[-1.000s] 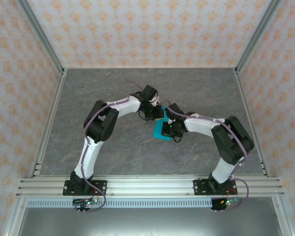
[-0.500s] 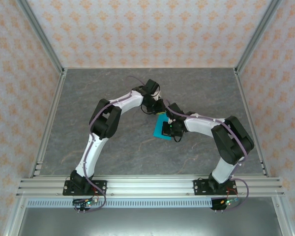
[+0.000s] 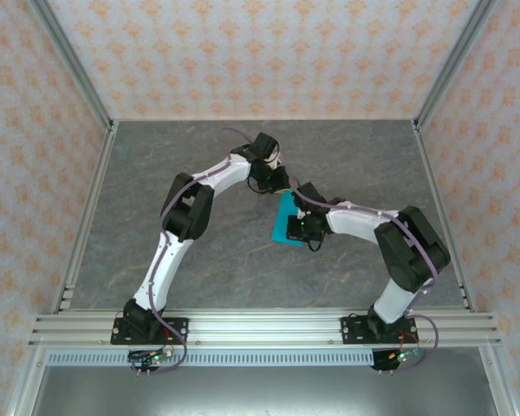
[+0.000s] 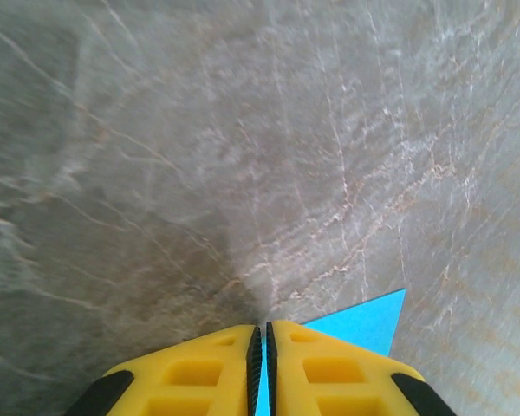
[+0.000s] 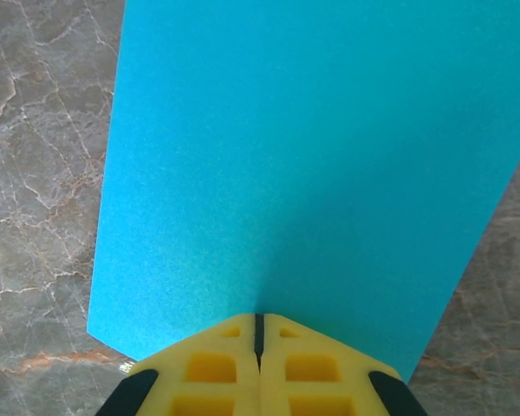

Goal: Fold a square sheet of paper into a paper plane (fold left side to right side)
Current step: First fold the square sheet of paper in half at the center of the table, then fold the triangle a second time at the center of the table.

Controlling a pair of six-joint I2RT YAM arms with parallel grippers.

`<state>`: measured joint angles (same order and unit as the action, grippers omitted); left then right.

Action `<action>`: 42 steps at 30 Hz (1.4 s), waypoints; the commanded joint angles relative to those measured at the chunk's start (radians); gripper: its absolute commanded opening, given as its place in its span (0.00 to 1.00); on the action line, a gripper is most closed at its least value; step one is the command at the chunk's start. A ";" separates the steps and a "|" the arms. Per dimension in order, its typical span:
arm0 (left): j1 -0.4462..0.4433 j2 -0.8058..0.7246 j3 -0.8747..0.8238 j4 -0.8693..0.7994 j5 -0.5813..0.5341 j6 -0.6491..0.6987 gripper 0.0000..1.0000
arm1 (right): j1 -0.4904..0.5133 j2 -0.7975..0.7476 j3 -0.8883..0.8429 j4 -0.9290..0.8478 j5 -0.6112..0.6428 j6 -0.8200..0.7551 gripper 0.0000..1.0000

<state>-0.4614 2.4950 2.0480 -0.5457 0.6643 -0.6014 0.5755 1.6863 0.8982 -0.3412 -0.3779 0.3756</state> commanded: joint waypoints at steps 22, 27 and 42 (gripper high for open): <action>0.057 -0.621 -0.733 0.308 -0.116 -0.029 0.20 | -0.221 -0.332 -0.114 -0.064 -0.168 -0.054 0.48; -0.058 -0.603 -0.794 0.361 -0.043 -0.084 0.20 | -0.376 -0.287 -0.132 0.065 -0.263 0.019 0.54; -0.137 -0.399 -0.719 0.417 -0.026 -0.128 0.17 | -0.387 -0.221 -0.166 0.077 -0.254 0.035 0.56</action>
<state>-0.5995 2.0777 1.3109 -0.1509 0.6380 -0.7162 0.1890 1.4517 0.7475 -0.2909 -0.6151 0.4011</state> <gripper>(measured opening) 0.173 0.558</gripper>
